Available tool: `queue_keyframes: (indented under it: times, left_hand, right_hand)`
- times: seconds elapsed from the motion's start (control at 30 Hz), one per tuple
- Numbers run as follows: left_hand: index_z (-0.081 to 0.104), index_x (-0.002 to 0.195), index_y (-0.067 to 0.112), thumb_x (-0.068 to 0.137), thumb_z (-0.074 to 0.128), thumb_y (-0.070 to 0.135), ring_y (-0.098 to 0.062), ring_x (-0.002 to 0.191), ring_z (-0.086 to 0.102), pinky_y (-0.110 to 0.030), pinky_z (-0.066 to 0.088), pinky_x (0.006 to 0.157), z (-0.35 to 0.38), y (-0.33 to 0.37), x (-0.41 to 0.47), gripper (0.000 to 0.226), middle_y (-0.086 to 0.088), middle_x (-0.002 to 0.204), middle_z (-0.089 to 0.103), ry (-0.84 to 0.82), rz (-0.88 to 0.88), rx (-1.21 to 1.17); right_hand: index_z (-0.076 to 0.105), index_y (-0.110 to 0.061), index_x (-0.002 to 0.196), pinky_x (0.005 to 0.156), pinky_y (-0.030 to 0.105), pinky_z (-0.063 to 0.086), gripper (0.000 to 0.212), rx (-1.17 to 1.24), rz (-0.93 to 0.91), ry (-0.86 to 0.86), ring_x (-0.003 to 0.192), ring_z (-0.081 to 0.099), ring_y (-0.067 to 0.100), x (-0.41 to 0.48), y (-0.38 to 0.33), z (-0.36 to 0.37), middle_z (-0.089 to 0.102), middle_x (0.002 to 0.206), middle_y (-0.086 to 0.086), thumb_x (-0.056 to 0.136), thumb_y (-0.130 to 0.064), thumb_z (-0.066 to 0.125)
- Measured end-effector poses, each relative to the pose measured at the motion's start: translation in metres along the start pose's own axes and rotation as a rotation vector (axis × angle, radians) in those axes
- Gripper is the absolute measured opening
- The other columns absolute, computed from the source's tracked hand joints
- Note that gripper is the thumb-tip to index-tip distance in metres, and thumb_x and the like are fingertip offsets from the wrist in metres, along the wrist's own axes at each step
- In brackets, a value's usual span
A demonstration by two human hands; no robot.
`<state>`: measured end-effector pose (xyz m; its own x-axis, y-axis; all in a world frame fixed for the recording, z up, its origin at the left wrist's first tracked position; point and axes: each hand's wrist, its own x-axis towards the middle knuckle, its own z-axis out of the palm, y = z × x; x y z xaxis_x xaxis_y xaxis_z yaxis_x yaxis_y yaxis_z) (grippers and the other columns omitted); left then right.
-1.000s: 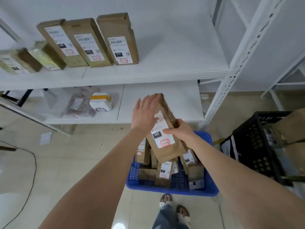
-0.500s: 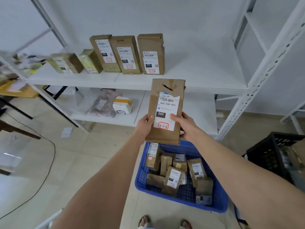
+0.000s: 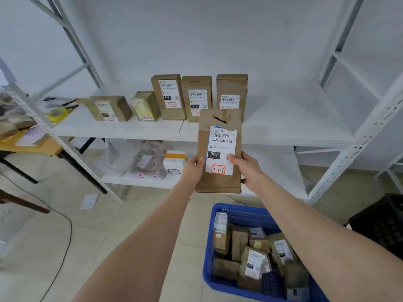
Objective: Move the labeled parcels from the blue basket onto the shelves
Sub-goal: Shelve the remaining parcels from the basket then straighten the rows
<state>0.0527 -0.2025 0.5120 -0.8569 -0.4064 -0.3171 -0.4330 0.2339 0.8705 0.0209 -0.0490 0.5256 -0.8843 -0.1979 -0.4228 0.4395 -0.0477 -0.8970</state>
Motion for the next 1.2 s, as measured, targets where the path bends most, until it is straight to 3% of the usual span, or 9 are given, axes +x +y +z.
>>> queue_keyframes:
  times: [0.17,0.4,0.53,0.67,0.8,0.9,1.0,1.1,1.2]
  left_hand:
    - [0.053,0.117,0.012,0.098,0.037,0.036,-0.026,0.102,0.054,-0.033,0.042,0.085,-0.076,0.008,0.035,0.034,-0.002,0.105,0.058,0.003,0.041,0.016]
    - [0.048,0.127,0.011,0.099,0.034,0.036,-0.023,0.103,0.051,-0.033,0.039,0.086,-0.156,0.040,0.061,0.039,-0.006,0.116,0.058,0.049,0.127,0.021]
    - [0.048,0.130,0.011,0.098,0.035,0.039,-0.029,0.114,0.053,-0.040,0.042,0.099,-0.193,0.060,0.066,0.044,-0.008,0.124,0.059,0.122,0.181,0.046]
    - [0.045,0.134,0.009,0.099,0.034,0.038,-0.031,0.119,0.052,-0.042,0.041,0.102,-0.226,0.073,0.065,0.046,-0.011,0.130,0.056,0.175,0.216,0.052]
    - [0.045,0.130,0.009,0.101,0.032,0.034,-0.029,0.113,0.054,-0.040,0.042,0.099,-0.253,0.083,0.071,0.041,-0.011,0.123,0.059,0.184,0.240,0.000]
    - [0.046,0.126,0.007,0.101,0.032,0.033,-0.024,0.101,0.054,-0.034,0.042,0.086,-0.275,0.091,0.081,0.038,-0.008,0.112,0.060,0.199,0.273,-0.019]
    - [0.047,0.112,0.008,0.101,0.032,0.033,-0.022,0.094,0.052,-0.031,0.039,0.080,-0.300,0.097,0.095,0.030,-0.007,0.105,0.058,0.194,0.324,-0.013]
    - [0.044,0.104,0.014,0.101,0.033,0.033,-0.022,0.094,0.052,-0.032,0.040,0.080,-0.330,0.104,0.113,0.023,-0.004,0.103,0.057,0.168,0.362,-0.030]
    - [0.046,0.109,0.011,0.101,0.033,0.032,-0.022,0.094,0.051,-0.031,0.039,0.080,-0.368,0.109,0.129,0.026,-0.005,0.105,0.057,0.144,0.427,-0.018]
  right_hand:
    - [0.059,-0.021,0.122,0.059,0.024,0.045,0.029,0.026,-0.067,0.034,0.081,0.063,0.007,0.001,-0.014,0.083,0.069,0.111,0.001,0.093,-0.016,0.061]
    - [0.063,-0.020,0.112,0.061,0.022,0.048,0.022,0.061,-0.185,0.019,0.080,0.063,0.005,0.007,-0.053,0.159,0.068,0.108,0.001,0.091,-0.011,0.062]
    - [0.063,-0.015,0.119,0.061,0.020,0.048,0.029,0.055,-0.231,-0.033,0.080,0.065,0.006,0.014,-0.073,0.189,0.069,0.109,0.001,0.091,-0.011,0.062]
    - [0.063,-0.018,0.117,0.064,0.024,0.051,0.027,0.057,-0.263,-0.053,0.083,0.066,0.009,0.018,-0.088,0.219,0.070,0.106,0.000,0.091,-0.010,0.062]
    - [0.064,-0.019,0.115,0.081,0.033,0.054,0.027,0.003,-0.324,-0.053,0.094,0.066,0.017,0.024,-0.107,0.247,0.069,0.112,0.001,0.090,-0.010,0.062]
    - [0.066,-0.029,0.105,0.092,0.042,0.053,0.022,-0.035,-0.360,-0.044,0.099,0.066,0.019,0.028,-0.120,0.268,0.071,0.109,-0.003,0.089,-0.013,0.063]
    - [0.066,-0.029,0.098,0.084,0.037,0.054,0.020,-0.023,-0.402,-0.023,0.096,0.067,0.018,0.030,-0.134,0.293,0.071,0.107,-0.002,0.089,-0.012,0.063]
    - [0.065,-0.021,0.106,0.073,0.028,0.052,0.019,-0.017,-0.452,0.011,0.093,0.066,0.016,0.031,-0.148,0.324,0.070,0.108,-0.001,0.090,-0.011,0.063]
    - [0.064,-0.019,0.113,0.081,0.033,0.054,0.024,0.011,-0.495,0.046,0.097,0.066,0.019,0.032,-0.158,0.363,0.069,0.109,0.000,0.091,-0.010,0.061]
